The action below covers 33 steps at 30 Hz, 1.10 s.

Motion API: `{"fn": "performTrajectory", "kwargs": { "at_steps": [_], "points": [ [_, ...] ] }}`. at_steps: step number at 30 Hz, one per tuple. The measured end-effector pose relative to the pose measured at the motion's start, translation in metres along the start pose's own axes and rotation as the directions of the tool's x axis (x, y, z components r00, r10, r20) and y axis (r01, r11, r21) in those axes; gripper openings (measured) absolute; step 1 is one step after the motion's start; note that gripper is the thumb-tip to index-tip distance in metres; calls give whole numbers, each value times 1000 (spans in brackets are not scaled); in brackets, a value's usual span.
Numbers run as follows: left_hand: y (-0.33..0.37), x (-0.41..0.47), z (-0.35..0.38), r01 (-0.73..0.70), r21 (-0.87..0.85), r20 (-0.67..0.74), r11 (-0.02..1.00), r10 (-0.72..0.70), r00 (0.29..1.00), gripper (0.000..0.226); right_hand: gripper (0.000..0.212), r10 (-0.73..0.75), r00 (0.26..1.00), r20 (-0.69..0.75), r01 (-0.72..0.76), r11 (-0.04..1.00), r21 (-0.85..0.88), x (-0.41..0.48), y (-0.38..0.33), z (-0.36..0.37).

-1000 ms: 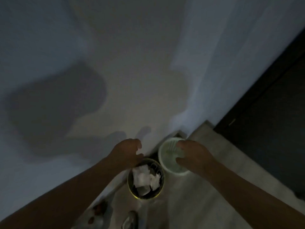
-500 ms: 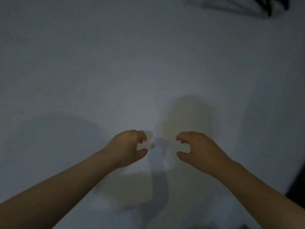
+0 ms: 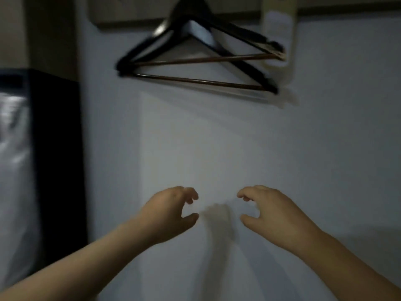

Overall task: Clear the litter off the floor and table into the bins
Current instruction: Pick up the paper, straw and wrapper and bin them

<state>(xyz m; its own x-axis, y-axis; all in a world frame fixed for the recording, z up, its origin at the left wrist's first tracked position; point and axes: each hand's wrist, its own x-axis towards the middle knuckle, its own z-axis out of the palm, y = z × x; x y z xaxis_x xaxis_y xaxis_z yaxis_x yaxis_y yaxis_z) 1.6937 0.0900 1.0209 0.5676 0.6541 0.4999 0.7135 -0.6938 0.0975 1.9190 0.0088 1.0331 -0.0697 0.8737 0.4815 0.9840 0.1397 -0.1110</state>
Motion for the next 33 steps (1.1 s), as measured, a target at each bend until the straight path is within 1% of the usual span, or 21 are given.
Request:
{"fn": "performTrajectory", "kwargs": {
  "at_steps": [5, 7, 12, 16, 20, 24, 29, 33],
  "points": [
    [-93, -77, -64, 190, 99, -84, 977, -182, 980, 38, 45, -226, 974, 3, 225, 969, 98, 56, -123, 41],
    [-126, -117, -88, 284, 139, -100, 949, -272, 957, 37, 46, -324, 946, 4, 320, 935, 156, 72, -178, 58],
    [-194, -224, -141, 498, 227, -159, 837, -472, 867, 38, 46, -573, 819, 14, 545, 787, 291, 92, -316, 99],
    [-225, -287, -168, 633, 263, -209, 728, -598, 774, 37, 48, -708, 706, -10, 677, 671, 302, 105, -402, 122],
    [-251, -341, -188, 738, 317, -253, 595, -697, 671, 35, 46, -797, 603, -40, 754, 552, 356, 116, -474, 147],
    [-271, -381, -204, 823, 338, -318, 457, -767, 557, 35, 43, -867, 486, -110, 811, 401, 427, 125, -536, 171],
    [-300, -409, -222, 890, 348, -376, 295, -826, 420, 35, 46, -916, 366, -164, 841, 249, 481, 149, -600, 192],
    [-326, -431, -229, 927, 336, -425, 169, -851, 309, 33, 41, -937, 280, -209, 858, 147, 492, 164, -653, 209]
  ]
}}
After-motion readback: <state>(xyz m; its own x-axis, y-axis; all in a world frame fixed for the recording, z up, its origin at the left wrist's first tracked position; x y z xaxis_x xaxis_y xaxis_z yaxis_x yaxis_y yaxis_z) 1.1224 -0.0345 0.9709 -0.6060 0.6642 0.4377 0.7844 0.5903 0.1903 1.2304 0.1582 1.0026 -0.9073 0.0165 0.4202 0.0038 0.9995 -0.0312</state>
